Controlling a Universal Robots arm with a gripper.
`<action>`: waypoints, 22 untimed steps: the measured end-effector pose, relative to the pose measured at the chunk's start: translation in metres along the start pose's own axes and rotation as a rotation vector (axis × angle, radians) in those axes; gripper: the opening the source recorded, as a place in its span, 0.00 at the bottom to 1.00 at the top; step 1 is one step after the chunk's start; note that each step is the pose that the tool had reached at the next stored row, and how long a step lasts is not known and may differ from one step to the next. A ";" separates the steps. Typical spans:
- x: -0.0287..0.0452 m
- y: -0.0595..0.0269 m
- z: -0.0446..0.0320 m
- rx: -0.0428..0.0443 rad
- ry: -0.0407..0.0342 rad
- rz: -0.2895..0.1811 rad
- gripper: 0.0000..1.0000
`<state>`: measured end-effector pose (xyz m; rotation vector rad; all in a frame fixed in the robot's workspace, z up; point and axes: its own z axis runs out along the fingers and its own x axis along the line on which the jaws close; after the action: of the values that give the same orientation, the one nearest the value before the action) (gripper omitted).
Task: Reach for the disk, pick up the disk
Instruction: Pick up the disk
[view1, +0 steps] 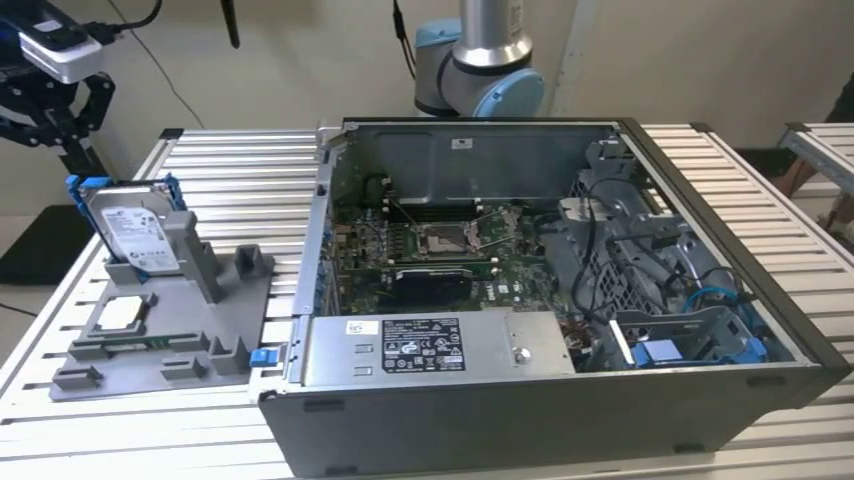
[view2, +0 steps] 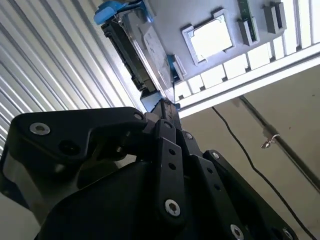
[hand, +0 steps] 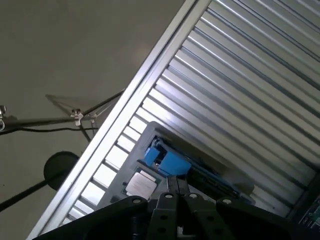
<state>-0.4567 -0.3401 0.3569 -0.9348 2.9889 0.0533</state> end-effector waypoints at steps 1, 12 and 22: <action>0.0000 0.0000 0.0001 -0.0003 0.0005 -0.019 0.00; 0.0000 -0.0001 0.0018 -0.0040 0.0061 -0.217 0.00; -0.0005 -0.0004 0.0035 -0.0073 0.0112 -0.385 0.00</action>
<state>-0.4561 -0.3400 0.3535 -1.4924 2.7606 0.0553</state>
